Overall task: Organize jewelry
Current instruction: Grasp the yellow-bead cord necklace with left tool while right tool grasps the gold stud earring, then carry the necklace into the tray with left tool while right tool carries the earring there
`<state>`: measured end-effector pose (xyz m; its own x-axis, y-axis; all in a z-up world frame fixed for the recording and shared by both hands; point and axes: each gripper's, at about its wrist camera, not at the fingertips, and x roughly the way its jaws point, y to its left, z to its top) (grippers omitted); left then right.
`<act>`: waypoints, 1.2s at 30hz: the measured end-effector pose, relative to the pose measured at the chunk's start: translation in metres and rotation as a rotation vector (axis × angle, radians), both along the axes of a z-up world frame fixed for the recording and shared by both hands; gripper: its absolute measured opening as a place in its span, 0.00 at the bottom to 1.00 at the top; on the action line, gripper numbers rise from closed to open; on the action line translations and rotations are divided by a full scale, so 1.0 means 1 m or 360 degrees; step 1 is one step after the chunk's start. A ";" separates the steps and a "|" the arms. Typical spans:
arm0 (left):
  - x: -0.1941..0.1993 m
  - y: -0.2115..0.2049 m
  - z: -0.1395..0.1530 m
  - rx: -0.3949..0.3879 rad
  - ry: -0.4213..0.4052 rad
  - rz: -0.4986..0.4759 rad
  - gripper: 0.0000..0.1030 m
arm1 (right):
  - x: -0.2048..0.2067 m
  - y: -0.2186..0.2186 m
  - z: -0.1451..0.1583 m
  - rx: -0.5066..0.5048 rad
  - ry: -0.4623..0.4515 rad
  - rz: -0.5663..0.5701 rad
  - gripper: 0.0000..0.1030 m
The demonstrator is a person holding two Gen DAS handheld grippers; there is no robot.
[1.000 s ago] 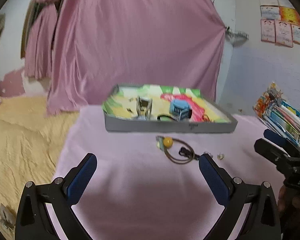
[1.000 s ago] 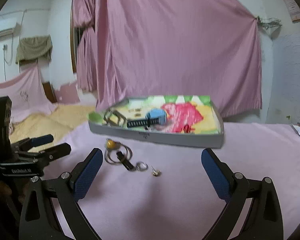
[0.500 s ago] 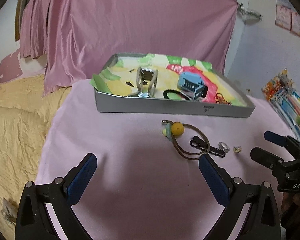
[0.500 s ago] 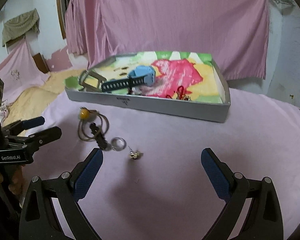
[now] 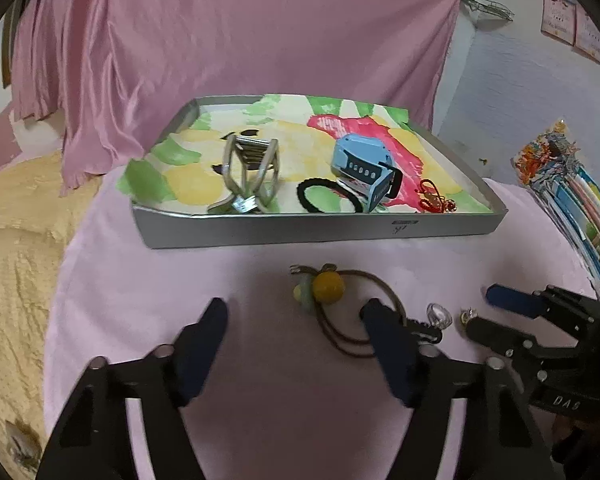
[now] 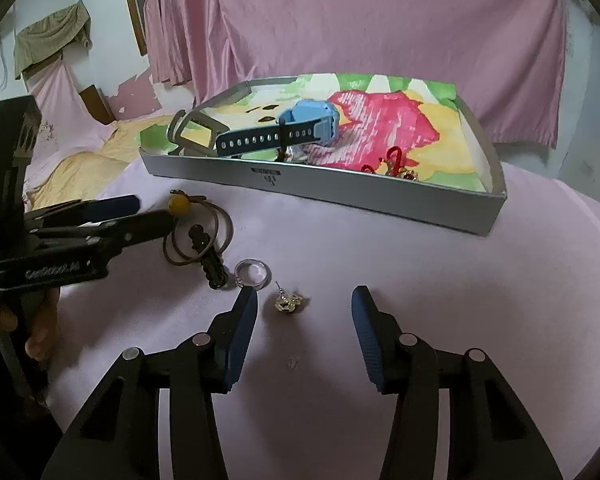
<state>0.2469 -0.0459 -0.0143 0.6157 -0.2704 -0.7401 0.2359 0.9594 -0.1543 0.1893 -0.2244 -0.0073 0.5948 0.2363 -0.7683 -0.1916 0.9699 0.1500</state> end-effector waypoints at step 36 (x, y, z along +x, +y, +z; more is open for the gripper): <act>-0.010 0.002 0.012 -0.0135 -0.0106 0.0023 0.27 | -0.002 -0.007 0.006 0.0187 -0.0073 0.0015 0.13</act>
